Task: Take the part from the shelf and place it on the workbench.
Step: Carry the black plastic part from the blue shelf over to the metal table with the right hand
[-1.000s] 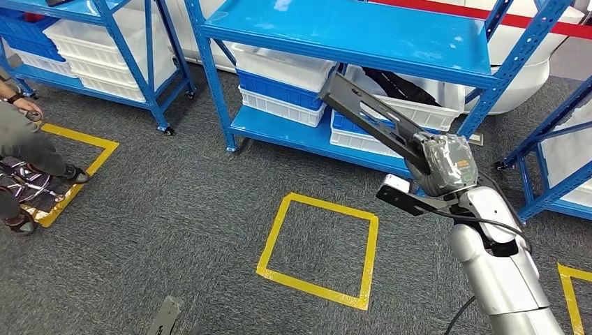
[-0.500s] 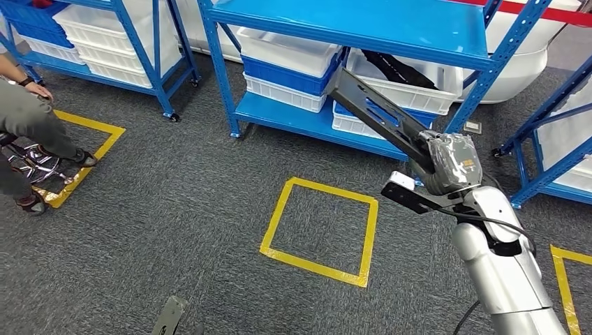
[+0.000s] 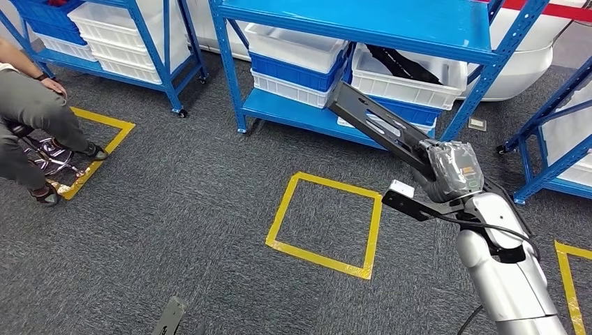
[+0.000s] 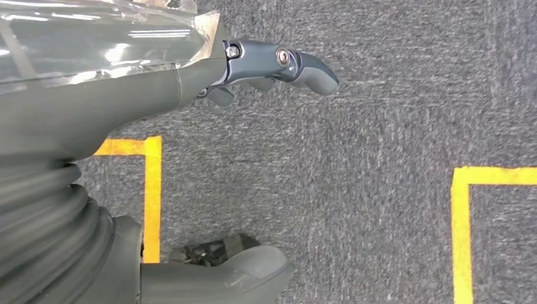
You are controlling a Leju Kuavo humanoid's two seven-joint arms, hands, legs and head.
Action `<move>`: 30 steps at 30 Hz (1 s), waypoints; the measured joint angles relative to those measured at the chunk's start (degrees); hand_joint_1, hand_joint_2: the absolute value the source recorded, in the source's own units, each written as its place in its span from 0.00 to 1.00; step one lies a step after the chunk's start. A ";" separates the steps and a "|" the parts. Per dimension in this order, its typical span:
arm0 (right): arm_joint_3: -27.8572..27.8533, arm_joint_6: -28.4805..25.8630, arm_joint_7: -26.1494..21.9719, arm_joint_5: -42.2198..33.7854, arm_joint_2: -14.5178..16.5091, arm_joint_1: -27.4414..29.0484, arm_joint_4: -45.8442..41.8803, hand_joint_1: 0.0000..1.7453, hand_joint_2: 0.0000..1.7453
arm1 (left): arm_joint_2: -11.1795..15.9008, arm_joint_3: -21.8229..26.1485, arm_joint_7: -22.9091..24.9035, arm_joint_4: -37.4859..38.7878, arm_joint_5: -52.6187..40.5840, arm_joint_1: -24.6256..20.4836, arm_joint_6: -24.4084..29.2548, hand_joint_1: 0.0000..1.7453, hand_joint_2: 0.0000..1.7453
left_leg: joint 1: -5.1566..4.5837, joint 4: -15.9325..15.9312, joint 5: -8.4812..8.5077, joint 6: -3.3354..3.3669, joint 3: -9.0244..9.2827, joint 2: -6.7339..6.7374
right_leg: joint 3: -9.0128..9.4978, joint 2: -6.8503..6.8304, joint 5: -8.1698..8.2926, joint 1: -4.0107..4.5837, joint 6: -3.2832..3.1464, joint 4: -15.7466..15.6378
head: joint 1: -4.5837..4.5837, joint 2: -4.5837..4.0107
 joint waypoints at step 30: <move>3.84 -1.25 -1.64 2.36 0.26 -1.56 0.42 0.95 1.00 | -0.36 2.58 0.90 0.01 0.13 0.88 1.31 0.00 1.00 | 0.06 0.59 1.39 -0.01 -1.94 -5.76 | 0.16 2.66 -1.13 -0.20 -0.61 0.89 | -0.05 0.00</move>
